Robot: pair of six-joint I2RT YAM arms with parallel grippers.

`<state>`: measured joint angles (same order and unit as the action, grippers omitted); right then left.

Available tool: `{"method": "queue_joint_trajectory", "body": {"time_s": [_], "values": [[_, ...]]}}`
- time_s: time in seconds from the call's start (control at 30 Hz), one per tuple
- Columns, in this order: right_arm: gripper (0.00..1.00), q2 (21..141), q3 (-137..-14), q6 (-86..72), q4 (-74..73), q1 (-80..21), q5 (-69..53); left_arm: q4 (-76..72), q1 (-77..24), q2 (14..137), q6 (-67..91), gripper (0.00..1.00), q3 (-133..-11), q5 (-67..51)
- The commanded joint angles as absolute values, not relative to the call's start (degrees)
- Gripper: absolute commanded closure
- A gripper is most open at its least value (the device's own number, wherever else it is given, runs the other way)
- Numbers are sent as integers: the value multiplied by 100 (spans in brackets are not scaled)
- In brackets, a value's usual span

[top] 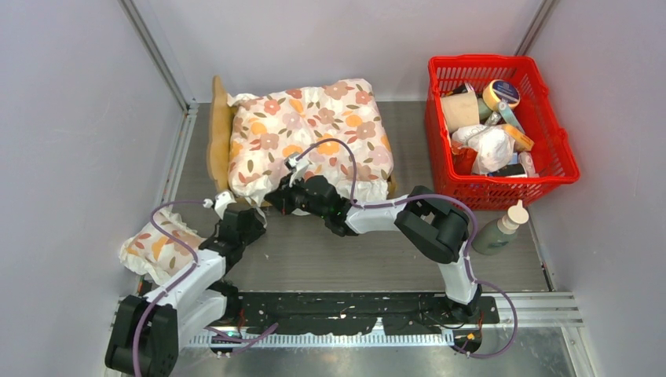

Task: Set up the pet bed
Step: Tie the ropes to the bed frame.

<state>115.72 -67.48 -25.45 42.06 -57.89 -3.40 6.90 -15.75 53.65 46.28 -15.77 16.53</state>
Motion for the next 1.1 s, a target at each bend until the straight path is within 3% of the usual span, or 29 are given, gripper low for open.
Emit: {"method": "queue_joint_trajectory", "body": {"time_s": [0.0, 0.17, 0.3, 0.7, 1.07], "values": [[94, 11182, -6712, -2528, 4547, -5776, -352, 173, -1564, 5624, 4684, 56, -1562, 1611], [94, 11168, -6680, -2518, 4575, -5757, -347, 232, -1564, 5952, 4680, 70, -1701, 1459], [94, 11180, -6659, -2555, 4621, -5745, -343, 266, -1564, 5842, 4649, 100, -1710, 1512], [94, 11097, -6528, -2565, 4654, -5731, -344, 1114, -1564, 4156, 4547, 100, -1648, 2017], [94, 11041, -6407, -2571, 4688, -5730, -436, 1508, -1560, 3624, 4490, 100, -1688, 2662]]}}
